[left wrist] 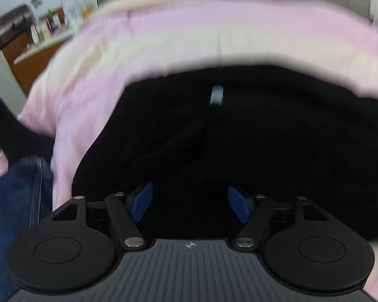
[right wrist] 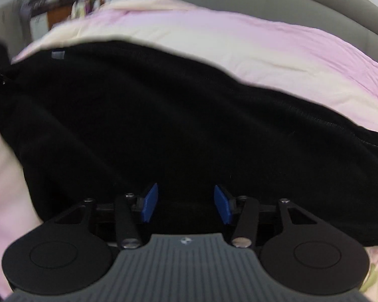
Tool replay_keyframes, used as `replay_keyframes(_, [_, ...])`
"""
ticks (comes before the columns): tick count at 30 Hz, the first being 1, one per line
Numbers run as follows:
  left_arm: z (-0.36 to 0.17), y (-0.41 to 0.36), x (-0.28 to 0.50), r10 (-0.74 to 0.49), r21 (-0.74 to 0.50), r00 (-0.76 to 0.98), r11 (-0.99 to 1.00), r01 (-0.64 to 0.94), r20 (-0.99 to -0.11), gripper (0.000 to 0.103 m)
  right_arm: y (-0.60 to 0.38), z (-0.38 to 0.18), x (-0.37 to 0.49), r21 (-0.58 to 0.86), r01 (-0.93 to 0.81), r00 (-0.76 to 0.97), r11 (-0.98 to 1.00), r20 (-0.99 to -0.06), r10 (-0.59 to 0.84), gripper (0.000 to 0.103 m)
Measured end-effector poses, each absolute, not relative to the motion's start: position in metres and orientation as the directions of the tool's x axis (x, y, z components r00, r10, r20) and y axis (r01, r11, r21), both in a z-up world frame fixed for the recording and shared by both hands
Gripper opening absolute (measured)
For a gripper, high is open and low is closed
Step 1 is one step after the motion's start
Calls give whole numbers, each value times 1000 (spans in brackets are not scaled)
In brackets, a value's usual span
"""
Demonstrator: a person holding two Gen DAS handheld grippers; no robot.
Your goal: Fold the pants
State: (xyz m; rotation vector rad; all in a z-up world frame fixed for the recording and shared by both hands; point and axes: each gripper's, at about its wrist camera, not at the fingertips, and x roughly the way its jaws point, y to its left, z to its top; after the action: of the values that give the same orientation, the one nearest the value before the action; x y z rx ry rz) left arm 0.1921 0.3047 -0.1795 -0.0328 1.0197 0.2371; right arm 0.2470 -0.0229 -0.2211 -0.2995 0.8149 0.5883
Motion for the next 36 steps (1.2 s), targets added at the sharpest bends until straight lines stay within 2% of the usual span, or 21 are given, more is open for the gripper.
replay_keyframes(4, [-162,309,171,166,64,515,976,-210,-841,79,-70,-202,249,125,-605,476,786,-735,484,44])
replay_keyframes(6, [-156,315,168,149,27,539,973,-229,-829,79,-107,-189,251,100,-535,585,839,-672,454,47])
replay_keyframes(7, [-154,319,166,138,2,551,971,-241,-823,79,-131,-183,257,70,-441,669,895,-639,380,56])
replay_keyframes(8, [-153,323,164,125,-28,563,966,-255,-817,80,-159,-179,266,70,-308,739,949,-611,285,60])
replay_keyframes(10, [-155,332,161,101,-91,580,952,-291,-808,80,-228,-179,287,169,43,803,985,-593,67,60])
replay_keyframes(13, [-155,341,163,82,-141,588,936,-323,-805,83,-332,-197,298,393,470,781,790,-603,-164,59])
replay_keyframes(15, [-159,338,163,91,-135,586,934,-331,-805,83,-382,-216,295,462,635,726,619,-631,-274,58])
replay_keyframes(16, [-160,337,164,98,-128,585,934,-334,-805,84,-403,-228,293,496,678,704,543,-652,-283,57])
replay_keyframes(18, [-150,321,157,114,-110,584,936,-335,-803,86,-435,-258,291,654,651,746,385,-646,-163,57])
replay_keyframes(20, [-149,316,158,129,-94,582,937,-338,-803,90,-448,-284,296,824,531,844,199,-534,-43,56])
replay_keyframes(22, [-149,313,159,143,-78,578,937,-341,-803,91,-448,-293,317,857,483,868,178,-496,33,45])
replay_keyframes(23, [-149,311,160,151,-69,576,938,-341,-804,92,-448,-295,329,841,500,850,209,-522,70,38])
replay_keyframes(24, [-149,309,160,158,-59,574,938,-341,-803,92,-449,-296,334,837,496,845,230,-527,94,37])
replay_keyframes(26, [-150,307,160,168,-49,573,938,-344,-802,92,-453,-298,332,876,443,874,190,-469,127,24])
replay_keyframes(27, [-150,307,160,171,-48,573,937,-346,-801,92,-456,-292,330,886,423,893,188,-443,76,23])
replay_keyframes(28, [-150,306,160,173,-48,573,936,-349,-801,92,-453,-277,326,874,410,906,259,-423,-7,21])
replay_keyframes(29, [-149,306,160,174,-50,574,934,-353,-800,92,-446,-252,329,838,376,923,394,-375,-84,15])
replay_keyframes(31, [-149,307,160,176,-55,575,931,-361,-799,92,-428,-212,332,692,296,955,658,-240,-176,0])
replay_keyframes(32, [-149,307,160,176,-58,578,930,-363,-797,92,-422,-202,338,593,314,948,741,-233,-215,0])
replay_keyframes(35, [-149,306,159,179,-53,579,931,-361,-795,93,-431,-223,345,475,510,842,717,-447,-304,1])
replay_keyframes(36, [-149,306,159,179,-54,579,931,-361,-795,92,-434,-230,340,490,536,828,688,-466,-313,1])
